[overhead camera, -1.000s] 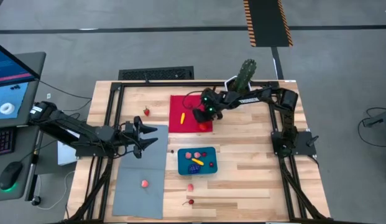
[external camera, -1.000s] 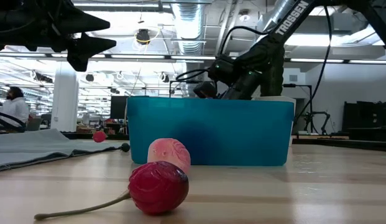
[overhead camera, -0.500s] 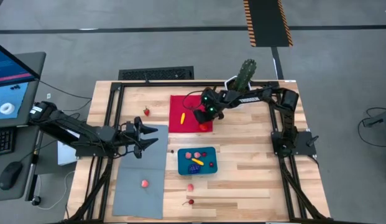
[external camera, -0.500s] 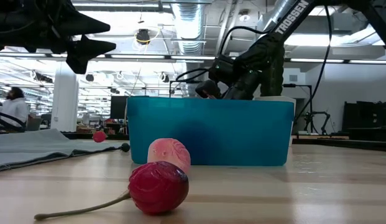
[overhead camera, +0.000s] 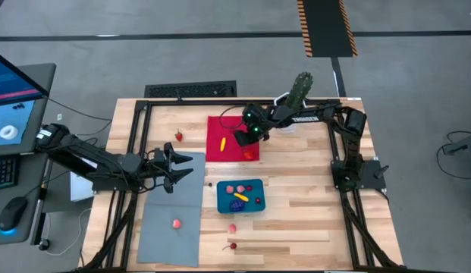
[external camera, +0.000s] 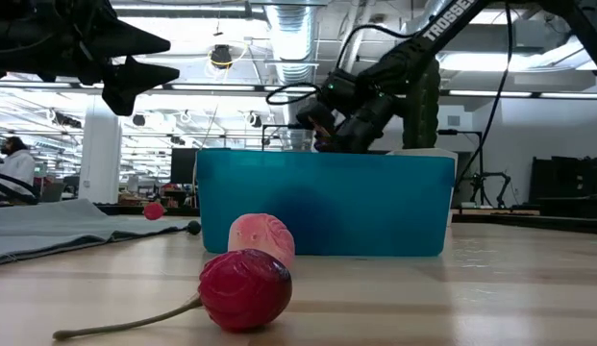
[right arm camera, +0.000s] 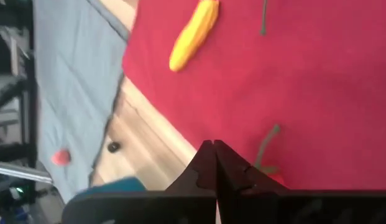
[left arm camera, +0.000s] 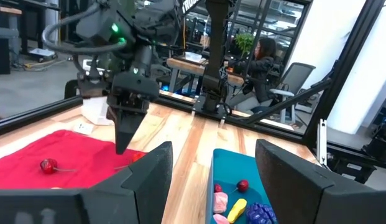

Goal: Pick and placing Produce into tupperware
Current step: Put the strawberry into the blue bin

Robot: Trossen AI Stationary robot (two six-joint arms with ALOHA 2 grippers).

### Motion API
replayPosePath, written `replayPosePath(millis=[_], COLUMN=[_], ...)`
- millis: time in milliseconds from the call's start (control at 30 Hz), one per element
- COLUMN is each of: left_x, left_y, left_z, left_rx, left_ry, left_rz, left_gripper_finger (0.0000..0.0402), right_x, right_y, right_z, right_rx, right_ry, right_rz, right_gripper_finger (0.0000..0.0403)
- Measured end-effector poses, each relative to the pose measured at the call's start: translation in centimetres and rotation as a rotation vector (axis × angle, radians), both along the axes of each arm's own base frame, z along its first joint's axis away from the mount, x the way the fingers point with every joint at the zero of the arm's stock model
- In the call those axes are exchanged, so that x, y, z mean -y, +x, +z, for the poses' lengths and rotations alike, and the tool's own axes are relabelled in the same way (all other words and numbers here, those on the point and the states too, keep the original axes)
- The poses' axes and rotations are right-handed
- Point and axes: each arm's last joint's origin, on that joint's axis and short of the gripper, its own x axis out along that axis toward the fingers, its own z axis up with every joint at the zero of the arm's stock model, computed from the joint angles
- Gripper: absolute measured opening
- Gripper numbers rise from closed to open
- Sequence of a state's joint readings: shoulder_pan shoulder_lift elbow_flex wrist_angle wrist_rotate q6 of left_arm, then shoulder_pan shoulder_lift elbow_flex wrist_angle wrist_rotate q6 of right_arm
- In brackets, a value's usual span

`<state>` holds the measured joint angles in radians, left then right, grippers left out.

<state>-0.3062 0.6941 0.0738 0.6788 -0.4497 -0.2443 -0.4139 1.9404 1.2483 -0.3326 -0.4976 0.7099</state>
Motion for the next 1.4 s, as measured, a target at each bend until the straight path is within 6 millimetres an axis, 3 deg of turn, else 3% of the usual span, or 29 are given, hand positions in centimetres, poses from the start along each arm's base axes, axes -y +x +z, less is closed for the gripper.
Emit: replayPosePath(millis=[167,367,567,767,1133,1267,1400], left_x=[0.0,0.0,0.0,0.0,0.1,0.1,0.1], left_y=[0.0,0.0,0.0,0.0,0.0,0.0,0.0], left_z=[-0.2,-0.3,-0.3,-0.3,-0.4,-0.4,-0.4], left_rx=[-0.02,-0.03,-0.029,-0.029,-0.033,-0.033,-0.033], left_ry=[-0.006,-0.004,-0.015,-0.015,-0.016,-0.015,-0.015], left_rz=[-0.001,0.0,-0.001,-0.001,-0.024,-0.027,-0.026], left_gripper_finger=[0.0219,0.0219,0.0219,0.0219,0.0219,0.0219,0.0219], right_x=[-0.7,-2.2,-2.0,-1.8,-2.5,-2.6,-2.6], right_y=[0.2,0.4,0.5,0.8,1.2,1.1,0.9], right_z=[1.3,1.5,1.4,0.8,-2.3,-2.7,-2.8], right_rx=[-0.079,-0.122,-0.138,-0.139,-0.249,-0.273,-0.289], right_ry=[0.007,-0.075,-0.129,-0.14,-0.124,-0.115,-0.109], right_rz=[0.064,0.161,0.138,0.13,0.148,0.151,0.154], right_gripper_finger=[0.0024,0.011,0.0193,0.0232,0.0185,0.014,0.0063])
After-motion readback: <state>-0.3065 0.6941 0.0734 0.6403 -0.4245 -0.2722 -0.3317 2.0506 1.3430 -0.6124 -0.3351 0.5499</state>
